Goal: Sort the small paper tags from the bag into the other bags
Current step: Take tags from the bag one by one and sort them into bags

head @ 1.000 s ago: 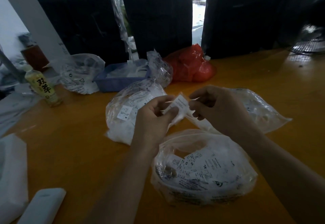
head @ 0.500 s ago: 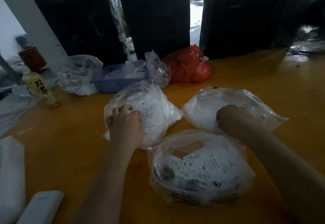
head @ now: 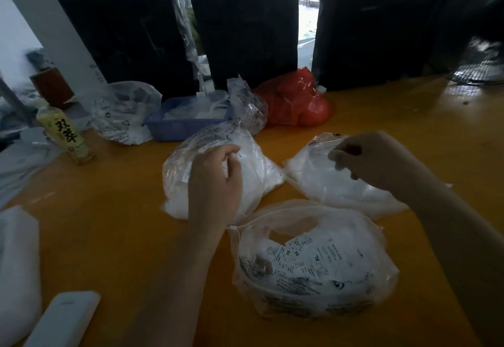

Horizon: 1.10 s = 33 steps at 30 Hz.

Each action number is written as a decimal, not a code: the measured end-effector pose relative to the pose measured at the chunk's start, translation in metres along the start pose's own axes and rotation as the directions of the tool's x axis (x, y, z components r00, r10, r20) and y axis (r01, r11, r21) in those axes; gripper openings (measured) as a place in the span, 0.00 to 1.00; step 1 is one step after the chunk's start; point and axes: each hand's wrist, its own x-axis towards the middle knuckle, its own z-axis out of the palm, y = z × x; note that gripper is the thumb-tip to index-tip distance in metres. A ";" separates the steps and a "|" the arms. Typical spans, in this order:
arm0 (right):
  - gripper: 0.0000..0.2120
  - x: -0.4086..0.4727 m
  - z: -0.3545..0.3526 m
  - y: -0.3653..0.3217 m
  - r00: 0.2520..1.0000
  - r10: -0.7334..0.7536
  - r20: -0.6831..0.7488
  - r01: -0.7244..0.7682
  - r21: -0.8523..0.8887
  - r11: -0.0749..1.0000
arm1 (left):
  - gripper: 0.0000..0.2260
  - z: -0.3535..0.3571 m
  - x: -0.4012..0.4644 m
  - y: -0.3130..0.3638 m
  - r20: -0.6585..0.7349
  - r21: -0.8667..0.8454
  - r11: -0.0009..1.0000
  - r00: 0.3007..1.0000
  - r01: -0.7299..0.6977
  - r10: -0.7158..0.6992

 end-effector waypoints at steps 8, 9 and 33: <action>0.02 -0.019 0.005 -0.029 0.977 -0.172 0.124 0.107 0.417 0.903 | 0.24 0.016 -0.032 0.047 0.632 -0.523 0.660 0.765 0.539 -0.125; 0.02 -0.020 0.007 -0.031 0.977 -0.179 0.114 0.121 0.392 0.912 | 0.20 0.017 -0.034 0.048 0.636 -0.535 0.642 0.762 0.549 -0.121; 0.19 -0.028 0.049 -0.015 0.717 0.095 0.690 0.446 -0.559 0.699 | 0.16 0.010 -0.021 0.042 0.678 -0.720 -0.117 0.656 0.684 -0.332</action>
